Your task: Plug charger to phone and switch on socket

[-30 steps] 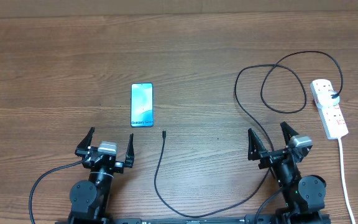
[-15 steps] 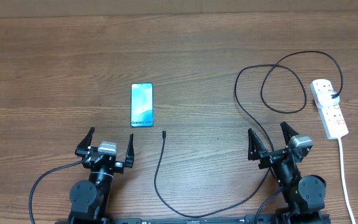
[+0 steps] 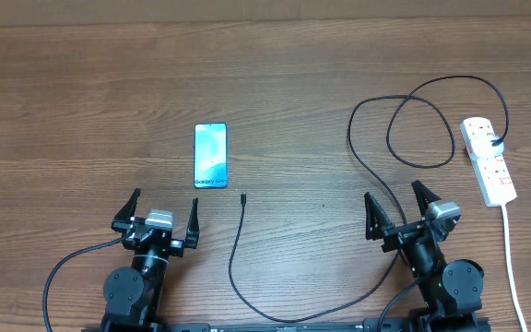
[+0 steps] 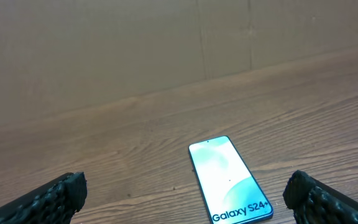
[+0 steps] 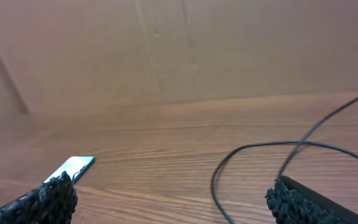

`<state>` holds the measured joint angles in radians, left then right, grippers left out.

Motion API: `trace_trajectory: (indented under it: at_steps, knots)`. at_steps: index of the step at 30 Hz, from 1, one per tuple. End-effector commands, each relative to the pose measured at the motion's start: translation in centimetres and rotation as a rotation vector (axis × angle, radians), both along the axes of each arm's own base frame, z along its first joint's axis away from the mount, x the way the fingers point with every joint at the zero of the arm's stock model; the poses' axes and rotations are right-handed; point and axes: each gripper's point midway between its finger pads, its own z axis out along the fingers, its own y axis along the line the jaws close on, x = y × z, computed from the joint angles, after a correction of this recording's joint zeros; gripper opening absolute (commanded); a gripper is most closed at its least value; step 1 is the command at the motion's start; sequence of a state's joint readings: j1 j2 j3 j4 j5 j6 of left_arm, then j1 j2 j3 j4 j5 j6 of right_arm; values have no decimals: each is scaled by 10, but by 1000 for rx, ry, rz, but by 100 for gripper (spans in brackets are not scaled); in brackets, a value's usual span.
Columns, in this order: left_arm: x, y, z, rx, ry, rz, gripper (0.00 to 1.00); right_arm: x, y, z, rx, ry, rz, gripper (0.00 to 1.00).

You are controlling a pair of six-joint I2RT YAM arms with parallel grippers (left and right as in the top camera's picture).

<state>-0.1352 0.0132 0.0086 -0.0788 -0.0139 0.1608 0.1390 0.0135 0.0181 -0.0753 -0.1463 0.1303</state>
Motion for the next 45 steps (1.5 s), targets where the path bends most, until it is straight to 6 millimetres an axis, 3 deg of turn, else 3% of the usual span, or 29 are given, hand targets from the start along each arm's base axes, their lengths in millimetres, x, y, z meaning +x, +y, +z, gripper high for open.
trace_trajectory:
  at_steps: [1, 7, 11, 13, 14, 18, 25, 30, 34, 37, 45]
  knots:
    - [0, -1, 0, 9, -7, -9, 100, -4, 10, 0, 1, -10, 61, 100]
    - [-3, -8, 13, -29, -27, -48, 100, -8, 16, 7, 6, -16, 102, 100]
    - [-16, -13, 54, -161, -25, -78, 100, -19, 23, 36, 8, -40, 148, 100]
    - [-27, -11, 79, -202, -25, -75, 100, -25, 20, 56, 8, -58, 139, 100]
    - [-36, -9, 100, -233, -26, -72, 100, -30, 17, 77, 7, -79, 123, 100]
    - [-48, -7, 145, -261, -19, -66, 100, -35, 8, 116, 10, -95, 74, 100]
    - [-40, -18, 214, -289, 123, -99, 100, -22, 9, 168, -6, 13, 67, 100]
    - [-28, -37, 247, -291, 357, -167, 100, 0, 12, 183, -76, 215, 74, 100]
    - [-15, -42, 249, -285, 603, -142, 100, 19, 11, 180, -130, 417, 64, 100]
    - [-7, -47, 239, -289, 767, -137, 99, 33, 9, 165, -155, 579, 48, 100]
    - [23, -73, 178, -402, 1156, -148, 100, 59, 19, 86, -176, 942, 93, 100]
